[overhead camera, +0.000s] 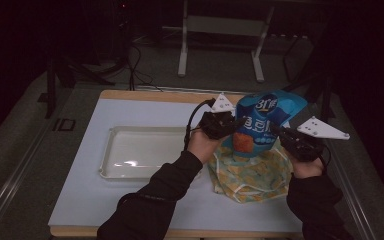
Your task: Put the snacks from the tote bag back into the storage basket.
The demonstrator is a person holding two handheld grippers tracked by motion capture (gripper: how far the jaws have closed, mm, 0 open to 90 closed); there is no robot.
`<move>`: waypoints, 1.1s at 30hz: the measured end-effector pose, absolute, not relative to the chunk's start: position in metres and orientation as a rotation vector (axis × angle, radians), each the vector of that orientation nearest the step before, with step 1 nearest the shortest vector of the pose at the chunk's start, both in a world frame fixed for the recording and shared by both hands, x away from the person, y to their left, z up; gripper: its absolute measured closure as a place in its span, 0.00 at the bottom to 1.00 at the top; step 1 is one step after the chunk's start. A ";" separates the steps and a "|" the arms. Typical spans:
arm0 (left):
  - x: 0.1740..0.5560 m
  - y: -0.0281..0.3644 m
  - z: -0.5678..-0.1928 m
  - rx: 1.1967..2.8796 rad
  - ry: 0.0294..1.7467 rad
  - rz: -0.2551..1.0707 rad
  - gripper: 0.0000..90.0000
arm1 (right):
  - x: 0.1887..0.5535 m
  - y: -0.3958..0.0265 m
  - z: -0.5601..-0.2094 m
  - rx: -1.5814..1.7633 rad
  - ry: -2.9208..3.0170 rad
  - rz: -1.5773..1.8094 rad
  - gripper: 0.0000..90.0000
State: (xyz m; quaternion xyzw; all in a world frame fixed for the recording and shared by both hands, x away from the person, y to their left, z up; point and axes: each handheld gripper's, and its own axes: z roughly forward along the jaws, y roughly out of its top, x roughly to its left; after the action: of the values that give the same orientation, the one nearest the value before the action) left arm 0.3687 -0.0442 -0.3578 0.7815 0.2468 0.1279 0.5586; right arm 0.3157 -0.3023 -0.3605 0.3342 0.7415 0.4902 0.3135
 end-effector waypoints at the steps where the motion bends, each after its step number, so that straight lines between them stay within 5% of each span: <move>1: 0.369 -0.044 -0.358 1.843 0.582 0.302 0.97 | 0.316 -0.302 -0.361 0.881 1.955 1.293 0.99; 33: 0.351 0.033 -0.325 1.799 0.665 0.387 0.98 | 0.326 -0.231 -0.327 0.736 1.999 1.356 0.99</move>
State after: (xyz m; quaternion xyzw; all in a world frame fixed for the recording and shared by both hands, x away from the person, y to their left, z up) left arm 0.3511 0.0334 -0.3248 0.7626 0.2818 0.1640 0.5587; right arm 0.3258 -0.2310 -0.3273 0.2777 0.7542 0.5119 0.3034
